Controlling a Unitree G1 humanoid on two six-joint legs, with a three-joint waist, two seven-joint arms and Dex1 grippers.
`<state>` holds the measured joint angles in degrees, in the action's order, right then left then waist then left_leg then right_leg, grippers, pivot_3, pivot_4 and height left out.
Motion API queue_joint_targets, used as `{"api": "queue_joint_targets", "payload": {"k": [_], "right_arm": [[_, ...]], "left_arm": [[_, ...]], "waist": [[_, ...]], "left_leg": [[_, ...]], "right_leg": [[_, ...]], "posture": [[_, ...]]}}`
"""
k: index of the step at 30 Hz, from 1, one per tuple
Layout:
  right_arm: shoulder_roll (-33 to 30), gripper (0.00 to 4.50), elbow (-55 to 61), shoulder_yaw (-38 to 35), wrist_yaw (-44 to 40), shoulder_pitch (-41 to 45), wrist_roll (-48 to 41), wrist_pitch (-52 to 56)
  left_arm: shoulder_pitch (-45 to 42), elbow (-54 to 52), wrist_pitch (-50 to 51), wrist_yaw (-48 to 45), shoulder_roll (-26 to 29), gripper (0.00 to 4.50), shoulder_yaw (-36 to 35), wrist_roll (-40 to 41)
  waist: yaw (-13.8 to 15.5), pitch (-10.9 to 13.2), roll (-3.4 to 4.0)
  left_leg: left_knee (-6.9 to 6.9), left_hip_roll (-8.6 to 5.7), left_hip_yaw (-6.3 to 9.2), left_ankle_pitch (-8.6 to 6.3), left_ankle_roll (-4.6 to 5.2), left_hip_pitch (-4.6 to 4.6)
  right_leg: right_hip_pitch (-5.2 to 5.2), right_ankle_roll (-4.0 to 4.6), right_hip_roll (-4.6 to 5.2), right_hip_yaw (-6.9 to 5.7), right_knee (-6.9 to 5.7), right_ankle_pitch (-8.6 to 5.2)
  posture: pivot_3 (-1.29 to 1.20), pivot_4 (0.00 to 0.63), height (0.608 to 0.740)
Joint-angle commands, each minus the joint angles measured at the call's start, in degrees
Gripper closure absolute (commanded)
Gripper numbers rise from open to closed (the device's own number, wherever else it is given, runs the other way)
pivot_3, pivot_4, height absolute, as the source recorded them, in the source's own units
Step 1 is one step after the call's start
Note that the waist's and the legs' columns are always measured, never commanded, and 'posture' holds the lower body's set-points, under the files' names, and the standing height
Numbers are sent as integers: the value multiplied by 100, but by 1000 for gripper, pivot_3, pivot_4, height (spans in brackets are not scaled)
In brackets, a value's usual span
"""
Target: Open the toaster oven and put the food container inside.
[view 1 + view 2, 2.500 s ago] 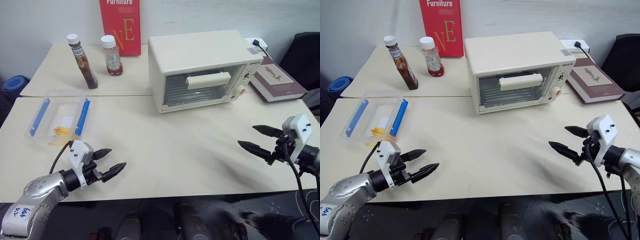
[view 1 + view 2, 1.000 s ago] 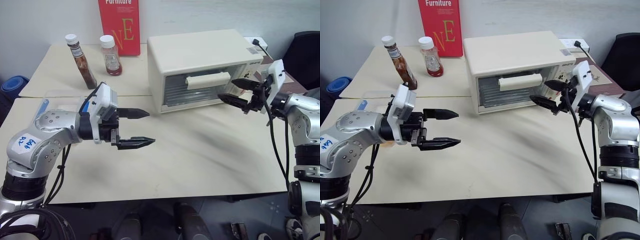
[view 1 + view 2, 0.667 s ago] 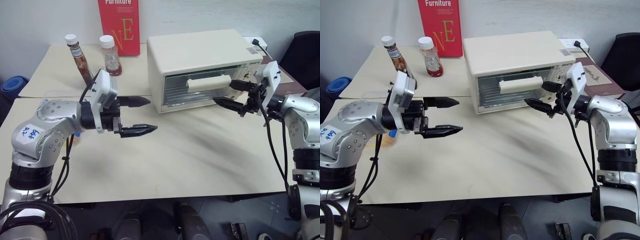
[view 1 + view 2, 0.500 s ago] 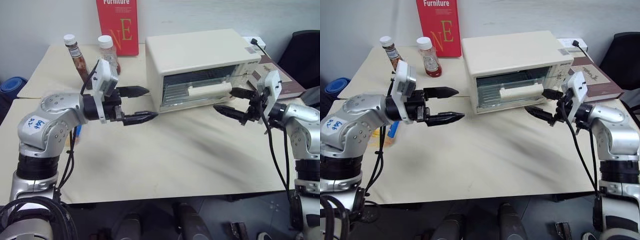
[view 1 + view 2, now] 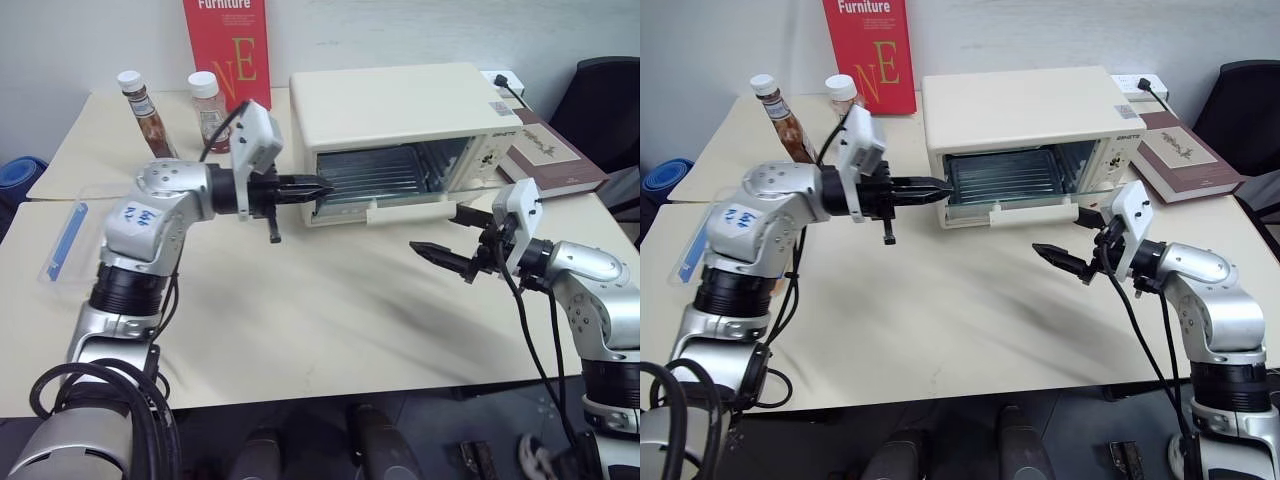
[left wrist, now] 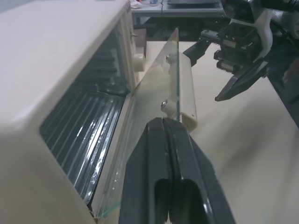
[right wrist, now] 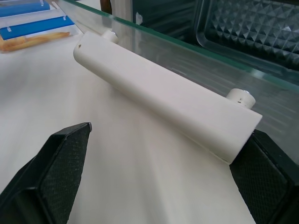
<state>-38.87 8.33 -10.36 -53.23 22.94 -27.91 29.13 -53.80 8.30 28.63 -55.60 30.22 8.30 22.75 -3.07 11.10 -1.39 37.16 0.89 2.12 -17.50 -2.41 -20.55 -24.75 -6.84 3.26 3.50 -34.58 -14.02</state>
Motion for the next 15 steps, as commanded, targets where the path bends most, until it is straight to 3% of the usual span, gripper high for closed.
{"api": "queue_joint_targets", "payload": {"k": [1,9,15], "right_arm": [[48,0,549,-110,44,-83,-310,25],[-373,0,1337,-885,331,-1186,-500,339],[-691,0,2245,-2119,250,-2614,-1143,884]], "left_arm": [[-244,210,-396,-22,-109,4469,145,-384],[211,35,-854,-456,-108,4469,498,-836],[761,-323,-922,-606,-60,4469,635,-990]], "waist": [[0,0,0],[99,1,2],[192,1,1]], "left_leg": [[-1,0,0,0,0,-1],[-4,-2,4,0,0,-10],[10,-4,7,-1,1,-3]], "right_leg": [[0,0,0,0,0,0],[-4,-4,2,-1,5,-4],[14,-6,3,-2,8,-3]], "posture": [[0,150,740],[0,150,740],[0,150,740]]}}
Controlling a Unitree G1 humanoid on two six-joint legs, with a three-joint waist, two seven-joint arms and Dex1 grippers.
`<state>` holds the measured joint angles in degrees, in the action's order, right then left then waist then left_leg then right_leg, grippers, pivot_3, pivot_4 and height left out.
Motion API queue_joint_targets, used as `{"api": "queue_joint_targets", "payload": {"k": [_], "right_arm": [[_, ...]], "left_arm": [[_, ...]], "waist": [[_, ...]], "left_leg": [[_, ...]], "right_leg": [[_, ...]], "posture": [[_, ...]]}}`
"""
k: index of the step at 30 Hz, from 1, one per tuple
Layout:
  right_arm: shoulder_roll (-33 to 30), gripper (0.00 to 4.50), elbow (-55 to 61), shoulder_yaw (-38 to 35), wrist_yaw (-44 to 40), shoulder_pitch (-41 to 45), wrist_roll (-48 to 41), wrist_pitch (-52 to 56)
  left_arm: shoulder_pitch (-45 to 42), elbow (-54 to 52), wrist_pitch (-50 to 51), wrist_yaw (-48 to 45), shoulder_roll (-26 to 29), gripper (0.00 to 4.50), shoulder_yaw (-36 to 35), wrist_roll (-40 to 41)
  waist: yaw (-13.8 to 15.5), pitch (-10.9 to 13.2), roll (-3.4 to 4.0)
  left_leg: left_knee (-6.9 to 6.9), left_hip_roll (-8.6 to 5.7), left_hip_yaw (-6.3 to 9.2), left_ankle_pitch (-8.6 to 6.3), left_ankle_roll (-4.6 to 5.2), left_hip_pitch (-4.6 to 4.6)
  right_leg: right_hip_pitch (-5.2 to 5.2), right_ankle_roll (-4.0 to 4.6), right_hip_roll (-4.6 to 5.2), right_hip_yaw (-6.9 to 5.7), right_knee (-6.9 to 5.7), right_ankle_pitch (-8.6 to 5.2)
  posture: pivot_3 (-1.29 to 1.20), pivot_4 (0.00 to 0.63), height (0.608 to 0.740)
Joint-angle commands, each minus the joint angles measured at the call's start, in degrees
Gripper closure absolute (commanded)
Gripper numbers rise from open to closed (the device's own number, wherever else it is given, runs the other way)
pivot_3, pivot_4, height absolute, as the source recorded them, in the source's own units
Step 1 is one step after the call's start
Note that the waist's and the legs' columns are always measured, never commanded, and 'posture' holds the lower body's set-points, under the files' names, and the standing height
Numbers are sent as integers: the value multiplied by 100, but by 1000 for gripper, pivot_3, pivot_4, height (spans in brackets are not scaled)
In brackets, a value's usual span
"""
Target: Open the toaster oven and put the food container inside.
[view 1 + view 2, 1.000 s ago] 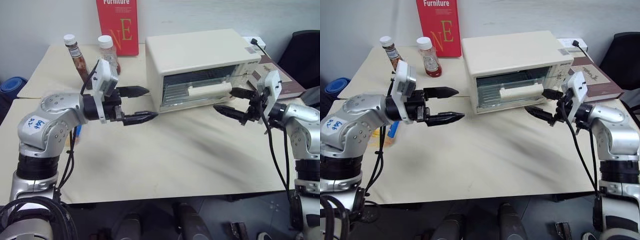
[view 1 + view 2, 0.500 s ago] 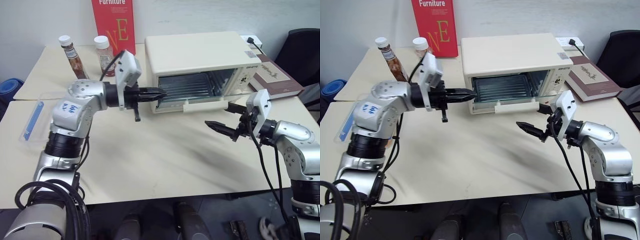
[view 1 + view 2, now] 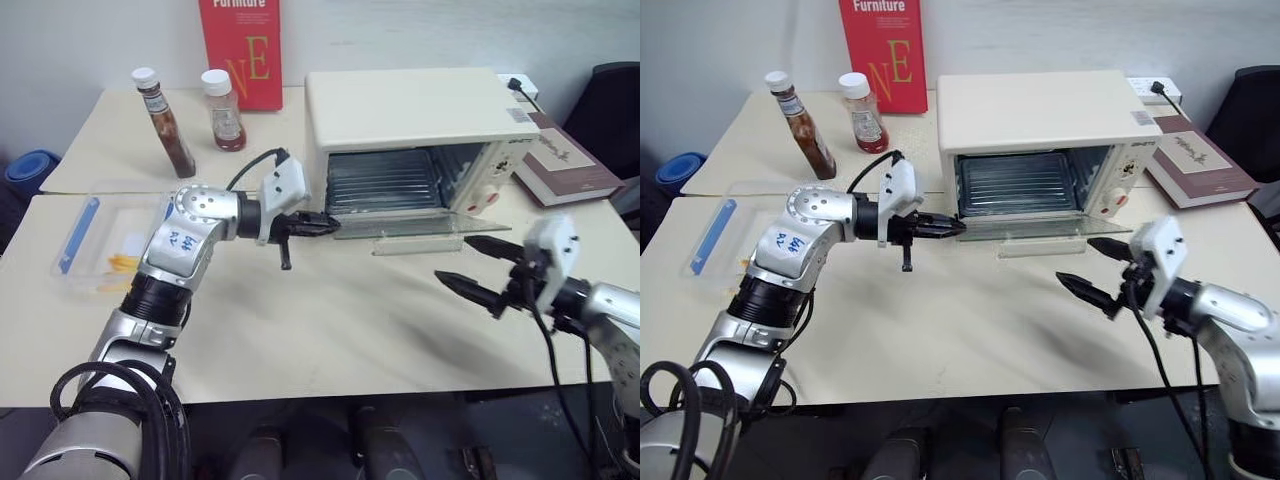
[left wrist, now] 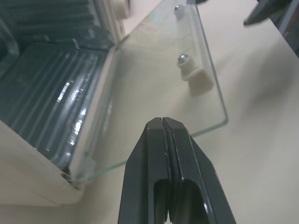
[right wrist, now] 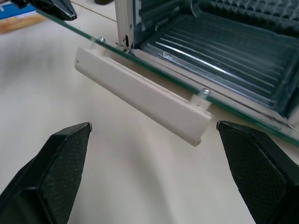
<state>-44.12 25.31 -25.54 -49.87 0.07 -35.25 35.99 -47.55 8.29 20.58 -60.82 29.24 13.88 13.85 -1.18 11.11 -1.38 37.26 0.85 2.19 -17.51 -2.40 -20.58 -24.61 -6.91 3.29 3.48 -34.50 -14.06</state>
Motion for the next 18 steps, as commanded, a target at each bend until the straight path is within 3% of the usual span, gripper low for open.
{"api": "queue_joint_targets", "payload": {"k": [1,6,14,16,18], "right_arm": [[-214,0,678,-733,-119,-481,-548,285],[-494,0,1178,-1268,-268,-842,-1469,738],[-938,0,1013,-931,-26,179,-2404,1070],[-1018,0,890,-636,-58,639,-2603,1106],[-1039,0,690,-211,-137,1232,-2734,1126]], "left_arm": [[215,-365,-135,-95,49,4469,106,-141],[710,-536,-379,125,3,4469,362,-585],[1242,-1085,-56,978,-171,4469,252,-991],[1500,-1523,384,1187,-88,4469,-107,-797],[1921,-2251,1191,1397,35,4093,-737,-392]], "waist": [[4,0,0],[-47,0,-1],[-20,3,-6],[-49,4,-7],[-80,6,-10]], "left_leg": [[3,0,0,0,0,1],[5,0,-1,0,0,8],[7,0,1,0,1,5],[3,1,1,0,1,6],[1,3,-2,-1,2,6]], "right_leg": [[3,0,0,1,1,0],[13,-1,-1,3,2,0],[13,-3,-1,3,4,1],[12,-3,-1,3,6,1],[8,-3,0,4,4,2]], "posture": [[0,150,740],[0,150,740],[0,150,740],[0,150,740],[0,150,740]]}}
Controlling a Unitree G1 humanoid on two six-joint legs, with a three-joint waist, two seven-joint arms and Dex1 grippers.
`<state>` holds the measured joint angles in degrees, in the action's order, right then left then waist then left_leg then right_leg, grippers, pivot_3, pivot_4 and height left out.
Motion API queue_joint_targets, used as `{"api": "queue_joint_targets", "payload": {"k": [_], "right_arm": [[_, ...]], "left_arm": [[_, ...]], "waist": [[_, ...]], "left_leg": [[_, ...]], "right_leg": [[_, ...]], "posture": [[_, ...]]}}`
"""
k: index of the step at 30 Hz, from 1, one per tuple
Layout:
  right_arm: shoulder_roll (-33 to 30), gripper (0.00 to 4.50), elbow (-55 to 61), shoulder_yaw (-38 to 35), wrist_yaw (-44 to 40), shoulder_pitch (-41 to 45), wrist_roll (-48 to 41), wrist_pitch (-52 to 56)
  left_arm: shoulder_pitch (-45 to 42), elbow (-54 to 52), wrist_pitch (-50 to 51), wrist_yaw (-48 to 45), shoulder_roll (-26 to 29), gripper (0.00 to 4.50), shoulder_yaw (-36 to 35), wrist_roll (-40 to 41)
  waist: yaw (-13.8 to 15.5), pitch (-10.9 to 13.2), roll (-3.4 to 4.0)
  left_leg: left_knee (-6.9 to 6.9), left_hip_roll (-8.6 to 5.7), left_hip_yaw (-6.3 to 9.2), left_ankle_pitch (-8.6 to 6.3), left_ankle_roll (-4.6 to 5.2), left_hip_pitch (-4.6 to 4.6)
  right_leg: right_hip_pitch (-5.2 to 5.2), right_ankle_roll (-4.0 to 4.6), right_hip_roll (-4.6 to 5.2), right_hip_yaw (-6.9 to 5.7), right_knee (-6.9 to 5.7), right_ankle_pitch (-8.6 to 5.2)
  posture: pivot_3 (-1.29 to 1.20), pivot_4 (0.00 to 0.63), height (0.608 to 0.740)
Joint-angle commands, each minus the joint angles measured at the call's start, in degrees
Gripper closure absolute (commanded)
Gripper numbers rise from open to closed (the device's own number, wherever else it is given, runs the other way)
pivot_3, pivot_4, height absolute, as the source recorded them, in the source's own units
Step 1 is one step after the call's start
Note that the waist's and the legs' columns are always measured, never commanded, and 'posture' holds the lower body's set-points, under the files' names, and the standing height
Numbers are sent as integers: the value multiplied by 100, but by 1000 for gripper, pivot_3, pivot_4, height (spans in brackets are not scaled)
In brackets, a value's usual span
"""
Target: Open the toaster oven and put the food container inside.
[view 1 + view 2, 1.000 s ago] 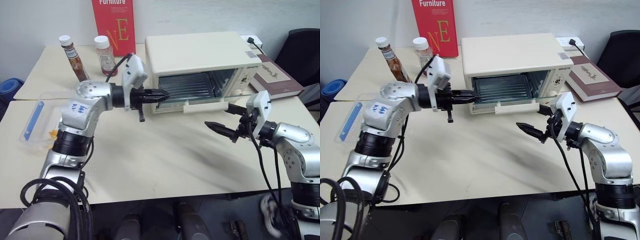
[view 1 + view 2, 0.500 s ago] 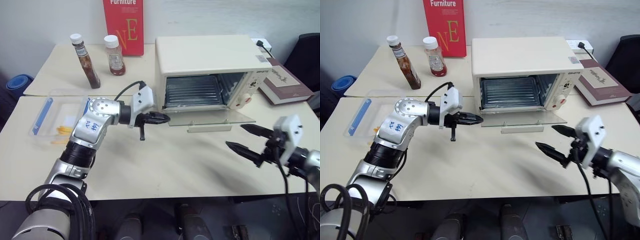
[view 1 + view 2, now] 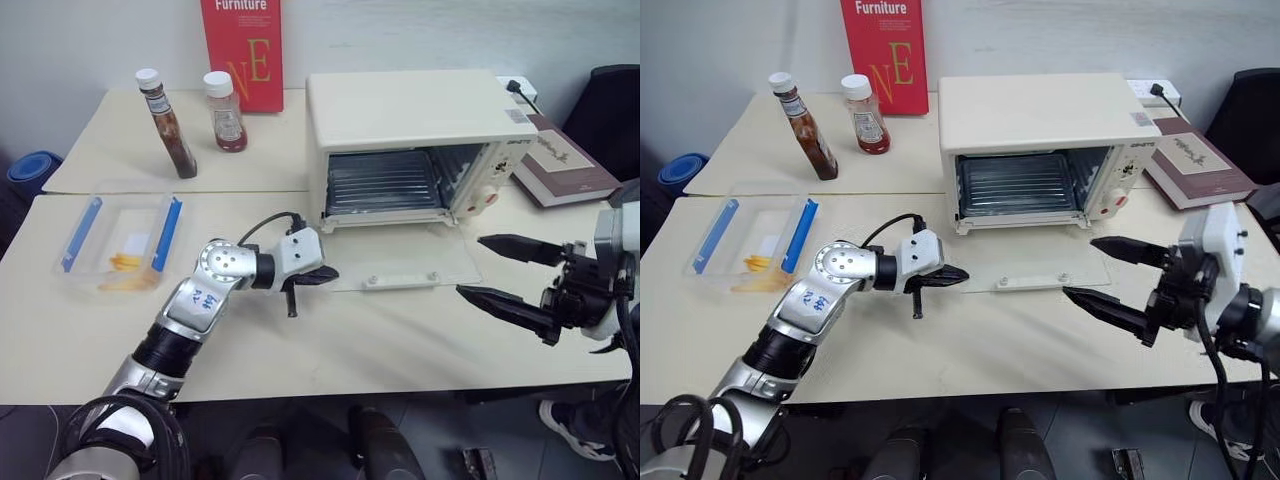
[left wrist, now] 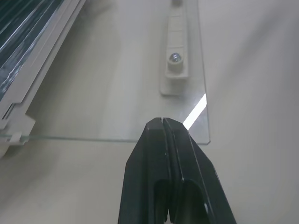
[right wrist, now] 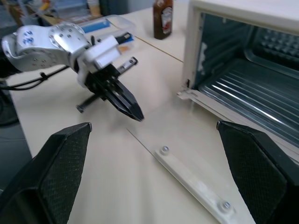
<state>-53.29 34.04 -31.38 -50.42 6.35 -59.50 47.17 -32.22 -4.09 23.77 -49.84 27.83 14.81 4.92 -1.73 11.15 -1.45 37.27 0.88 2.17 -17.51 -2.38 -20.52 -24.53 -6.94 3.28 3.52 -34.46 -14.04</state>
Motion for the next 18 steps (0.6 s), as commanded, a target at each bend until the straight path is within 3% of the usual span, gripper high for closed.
{"api": "queue_joint_targets", "payload": {"k": [1,7,11,14,15,16,18], "right_arm": [[-118,0,-281,548,-134,842,-339,19],[-18,0,-1081,1696,-818,2086,-25,-70],[193,0,-1917,2488,-1557,2925,452,-270],[382,0,-2348,2826,-1933,3336,742,-419],[439,0,-2453,2923,-2071,3443,810,-450],[483,0,-2529,2995,-2192,3517,869,-482],[568,0,-2646,3095,-2368,3617,981,-542]], "left_arm": [[605,-1363,1204,359,245,3950,-1081,667],[2744,-3536,2417,675,704,2136,-2759,1375],[4338,-4520,2950,994,464,956,-4317,1594],[4831,-4717,3227,1258,120,12,-5288,1886],[4916,-4690,3296,1370,2,12,-5604,1934],[4941,-4665,3366,1511,-101,12,-5835,1973],[4703,-4601,3701,1931,-348,12,-6279,2126]], "waist": [[-43,3,-4],[6,4,-6],[11,7,-12],[76,7,-11],[79,7,-11],[78,7,-11],[92,6,-12]], "left_leg": [[-2,3,0,0,1,2],[-10,7,11,-1,2,7],[-2,3,6,-2,1,1],[-2,0,18,-2,2,1],[-2,2,19,-2,2,1],[-2,3,18,-2,1,1],[-1,2,17,-2,1,2]], "right_leg": [[-1,0,-1,-1,-2,0],[-5,15,0,-13,-8,-9],[-2,14,12,-15,6,-8],[2,23,13,-30,13,-13],[2,32,12,-32,18,-18],[5,102,12,-33,19,-57],[5,109,12,-32,14,-61]], "posture": [[0,150,740],[0,150,740],[0,150,740],[0,150,740],[0,150,740],[0,150,740],[0,150,740]]}}
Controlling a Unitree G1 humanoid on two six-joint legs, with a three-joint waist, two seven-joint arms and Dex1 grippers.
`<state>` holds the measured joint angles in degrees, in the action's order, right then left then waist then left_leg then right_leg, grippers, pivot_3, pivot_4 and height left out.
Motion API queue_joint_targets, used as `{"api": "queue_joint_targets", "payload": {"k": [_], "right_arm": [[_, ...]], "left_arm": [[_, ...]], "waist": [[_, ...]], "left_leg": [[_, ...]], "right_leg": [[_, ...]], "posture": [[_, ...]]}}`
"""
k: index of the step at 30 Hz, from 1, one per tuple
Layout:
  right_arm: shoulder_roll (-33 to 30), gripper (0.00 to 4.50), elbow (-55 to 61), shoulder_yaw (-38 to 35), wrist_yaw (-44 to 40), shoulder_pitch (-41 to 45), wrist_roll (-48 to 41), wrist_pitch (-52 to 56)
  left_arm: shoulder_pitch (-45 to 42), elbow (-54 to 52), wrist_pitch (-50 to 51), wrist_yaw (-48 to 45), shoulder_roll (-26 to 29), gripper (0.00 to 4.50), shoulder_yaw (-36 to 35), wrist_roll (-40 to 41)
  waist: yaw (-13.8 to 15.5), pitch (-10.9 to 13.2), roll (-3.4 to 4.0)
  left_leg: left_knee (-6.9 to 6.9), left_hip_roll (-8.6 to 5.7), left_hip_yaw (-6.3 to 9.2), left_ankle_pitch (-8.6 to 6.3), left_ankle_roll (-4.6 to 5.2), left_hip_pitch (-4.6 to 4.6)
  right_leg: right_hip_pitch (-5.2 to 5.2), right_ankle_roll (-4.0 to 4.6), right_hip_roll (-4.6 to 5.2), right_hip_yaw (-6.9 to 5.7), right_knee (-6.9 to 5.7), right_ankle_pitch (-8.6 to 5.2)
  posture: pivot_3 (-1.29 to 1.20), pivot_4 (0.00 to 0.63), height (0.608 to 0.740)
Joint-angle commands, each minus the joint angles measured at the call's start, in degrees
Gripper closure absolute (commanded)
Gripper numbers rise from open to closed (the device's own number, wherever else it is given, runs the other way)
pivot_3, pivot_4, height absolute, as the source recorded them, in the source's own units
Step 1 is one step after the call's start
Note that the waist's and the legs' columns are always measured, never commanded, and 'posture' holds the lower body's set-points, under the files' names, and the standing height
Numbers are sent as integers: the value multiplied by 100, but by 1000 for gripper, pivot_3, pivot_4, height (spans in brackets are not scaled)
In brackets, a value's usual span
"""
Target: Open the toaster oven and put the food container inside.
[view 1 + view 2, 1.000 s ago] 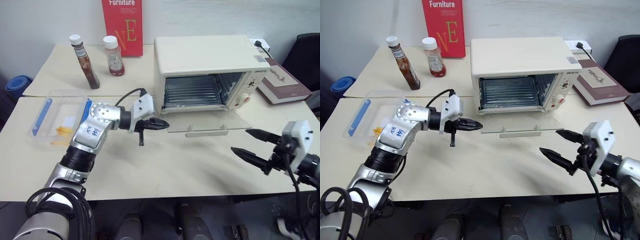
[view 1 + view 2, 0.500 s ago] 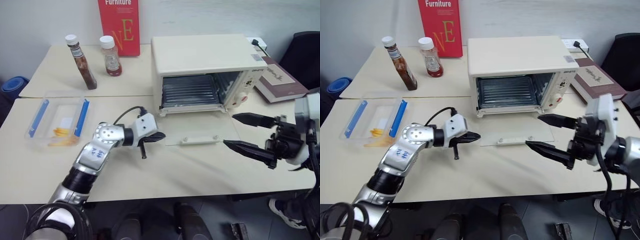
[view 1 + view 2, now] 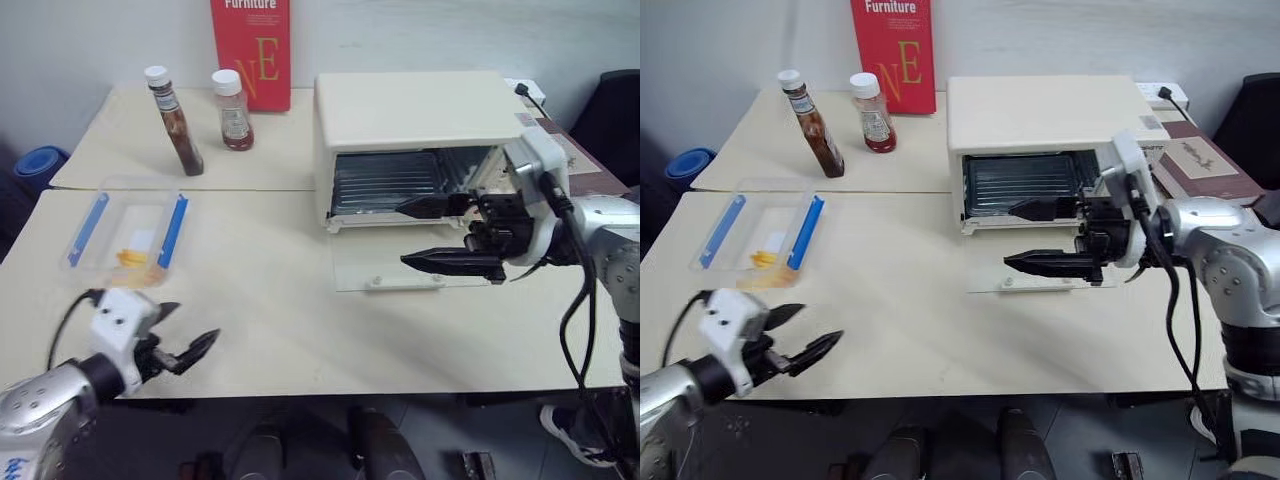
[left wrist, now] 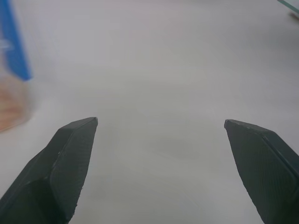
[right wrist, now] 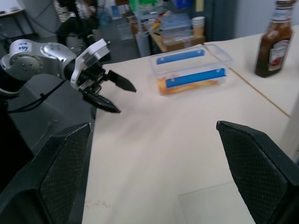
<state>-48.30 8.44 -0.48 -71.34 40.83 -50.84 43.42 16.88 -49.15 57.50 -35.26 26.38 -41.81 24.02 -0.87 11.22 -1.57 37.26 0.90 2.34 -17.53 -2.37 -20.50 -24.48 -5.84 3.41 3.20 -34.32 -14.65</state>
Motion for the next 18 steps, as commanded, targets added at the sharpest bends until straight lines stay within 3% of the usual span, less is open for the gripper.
{"api": "queue_joint_targets", "payload": {"k": [1,4,5,7,12,18], "right_arm": [[123,0,-133,65,-337,205,208,-241],[219,0,-207,120,-482,263,375,-318],[237,0,-229,117,-508,280,402,-329],[282,0,-271,99,-516,313,458,-344],[397,0,-309,65,-392,322,666,-442],[507,0,-170,-134,-90,166,636,-409]], "left_arm": [[-561,-28,667,739,-382,12,-1006,460],[-1975,18,2055,1415,-771,12,-2089,850],[-2635,42,2714,1575,-848,12,-2423,696],[-3446,241,3409,2017,-868,12,-2684,373],[-5066,858,3500,3461,-1200,12,-2781,-52],[-6018,1314,3500,4898,-1496,12,-2747,-36]], "waist": [[13,0,0],[54,-2,-6],[63,-2,-6],[65,-7,-14],[12,-3,-24],[-58,-3,-25]], "left_leg": [[1,0,0,0,0,0],[10,-1,5,0,0,0],[11,-1,7,-1,-1,0],[19,-6,17,0,-3,-1],[12,-4,14,-9,-22,1],[5,-3,10,-15,-48,-5]], "right_leg": [[0,0,0,-1,0,0],[1,-34,0,-5,-13,19],[1,-95,-1,-7,-18,55],[5,-98,-1,-13,-23,60],[4,-98,-1,-11,-14,63],[-1,-100,3,-10,-4,64]], "posture": [[0,150,740],[0,150,740],[0,150,740],[0,150,740],[0,150,740],[0,150,740]]}}
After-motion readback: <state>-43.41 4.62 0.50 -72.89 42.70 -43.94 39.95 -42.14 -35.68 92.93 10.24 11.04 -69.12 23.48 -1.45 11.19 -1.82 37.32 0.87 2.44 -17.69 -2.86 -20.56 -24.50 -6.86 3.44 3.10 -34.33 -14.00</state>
